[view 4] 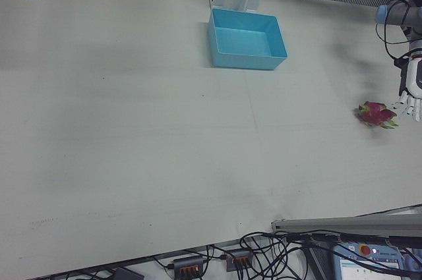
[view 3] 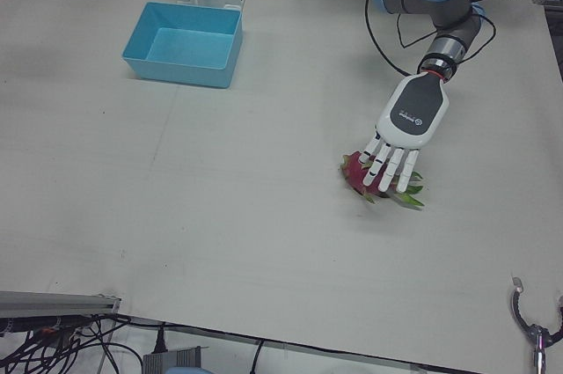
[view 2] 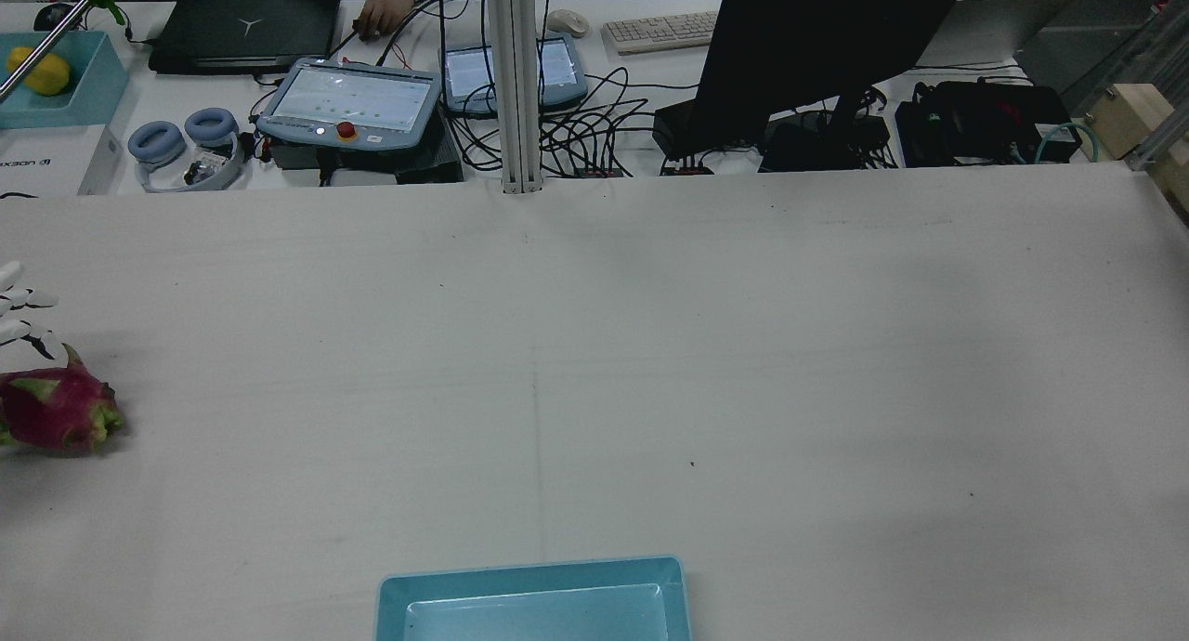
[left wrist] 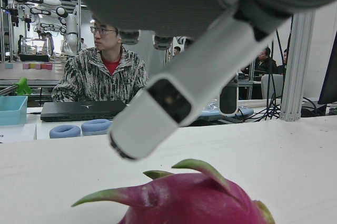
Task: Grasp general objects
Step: 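Lower the left hand down onto the pink dragon fruit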
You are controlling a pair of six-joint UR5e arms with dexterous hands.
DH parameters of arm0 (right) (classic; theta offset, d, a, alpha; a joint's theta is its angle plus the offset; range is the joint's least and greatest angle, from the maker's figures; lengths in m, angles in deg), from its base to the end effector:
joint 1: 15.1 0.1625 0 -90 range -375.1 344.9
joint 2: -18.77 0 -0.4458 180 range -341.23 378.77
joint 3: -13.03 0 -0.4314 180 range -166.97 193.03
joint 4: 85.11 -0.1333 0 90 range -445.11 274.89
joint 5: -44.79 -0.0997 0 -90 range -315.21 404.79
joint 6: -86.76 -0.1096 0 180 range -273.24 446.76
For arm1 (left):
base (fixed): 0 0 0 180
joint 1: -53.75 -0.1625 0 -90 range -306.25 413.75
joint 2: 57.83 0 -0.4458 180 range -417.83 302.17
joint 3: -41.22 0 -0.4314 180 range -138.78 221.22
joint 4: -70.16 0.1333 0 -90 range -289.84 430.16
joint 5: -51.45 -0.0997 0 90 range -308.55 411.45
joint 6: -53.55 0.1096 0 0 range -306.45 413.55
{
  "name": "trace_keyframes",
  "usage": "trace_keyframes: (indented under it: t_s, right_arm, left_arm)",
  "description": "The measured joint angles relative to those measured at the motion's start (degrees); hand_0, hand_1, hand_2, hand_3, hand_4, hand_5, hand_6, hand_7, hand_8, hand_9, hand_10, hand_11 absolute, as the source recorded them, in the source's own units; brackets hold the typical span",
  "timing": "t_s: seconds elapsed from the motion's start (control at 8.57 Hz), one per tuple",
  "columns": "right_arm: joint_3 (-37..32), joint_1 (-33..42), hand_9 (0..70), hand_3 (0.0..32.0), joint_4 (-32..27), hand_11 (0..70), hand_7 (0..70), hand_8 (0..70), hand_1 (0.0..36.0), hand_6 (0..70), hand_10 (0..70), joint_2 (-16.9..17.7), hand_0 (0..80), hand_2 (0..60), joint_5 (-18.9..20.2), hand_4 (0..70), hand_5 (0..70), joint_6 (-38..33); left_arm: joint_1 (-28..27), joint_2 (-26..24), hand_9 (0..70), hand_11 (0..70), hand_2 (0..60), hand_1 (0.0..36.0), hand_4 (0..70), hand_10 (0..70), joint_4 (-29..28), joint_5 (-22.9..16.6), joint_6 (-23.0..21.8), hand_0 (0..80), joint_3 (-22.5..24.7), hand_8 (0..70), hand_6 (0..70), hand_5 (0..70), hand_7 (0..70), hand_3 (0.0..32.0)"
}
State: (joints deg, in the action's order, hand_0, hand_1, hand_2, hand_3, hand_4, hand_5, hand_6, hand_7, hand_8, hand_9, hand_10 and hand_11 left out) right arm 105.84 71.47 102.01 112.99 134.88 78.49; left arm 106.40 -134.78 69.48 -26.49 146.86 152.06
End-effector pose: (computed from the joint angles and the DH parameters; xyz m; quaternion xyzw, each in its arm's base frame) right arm 0.1034 -0.4991 0.7326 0.0671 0.6491 -0.7571 0.0315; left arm 0.1473 -0.4505 0.6211 0.4140 0.6330 -0.3433 0.5569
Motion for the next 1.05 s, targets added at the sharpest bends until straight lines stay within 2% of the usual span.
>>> trace_keyframes:
  t_s: [0.12,0.47,0.7,0.82,0.93,1.05]
  right_arm:
    - [0.0,0.0,0.0,0.0,0.0,0.0,0.0,0.0,0.0,0.0,0.0,0.0,0.0,0.0,0.0,0.0,0.0,0.0]
    - [0.0,0.0,0.0,0.0,0.0,0.0,0.0,0.0,0.0,0.0,0.0,0.0,0.0,0.0,0.0,0.0,0.0,0.0]
    - [0.0,0.0,0.0,0.0,0.0,0.0,0.0,0.0,0.0,0.0,0.0,0.0,0.0,0.0,0.0,0.0,0.0,0.0]
    - [0.0,0.0,0.0,0.0,0.0,0.0,0.0,0.0,0.0,0.0,0.0,0.0,0.0,0.0,0.0,0.0,0.0,0.0]
    - [0.0,0.0,0.0,0.0,0.0,0.0,0.0,0.0,0.0,0.0,0.0,0.0,0.0,0.0,0.0,0.0,0.0,0.0]
    - [0.0,0.0,0.0,0.0,0.0,0.0,0.0,0.0,0.0,0.0,0.0,0.0,0.0,0.0,0.0,0.0,0.0,0.0]
  left_arm:
    - [-1.0,-1.6,4.0,0.0,60.0,36.0,0.0,0.0,1.6,0.1,0.1,80.0,-0.4,0.0,0.0,46.6,27.4,6.8]
    - [-2.1,-5.2,4.0,0.0,60.0,36.0,0.0,0.0,4.1,0.2,0.3,80.0,-3.5,0.0,0.0,41.7,27.0,8.4]
    - [-2.2,-5.5,3.8,0.0,60.0,36.0,0.0,0.0,4.1,0.2,0.3,80.0,-4.5,0.0,0.0,29.0,26.1,10.4]
    - [-2.2,-5.4,3.6,0.0,60.0,36.0,0.0,0.0,4.1,0.1,0.3,80.0,-4.8,0.0,0.0,26.1,25.2,10.8]
    - [-2.2,-5.3,3.6,0.0,60.0,36.0,0.0,0.0,4.1,0.1,0.5,80.0,-5.1,0.0,0.0,25.7,25.0,11.0]
    - [-2.3,-5.2,3.8,0.0,60.0,36.0,0.0,0.0,4.2,0.1,1.1,80.0,-5.4,0.0,0.0,28.3,26.2,10.4]
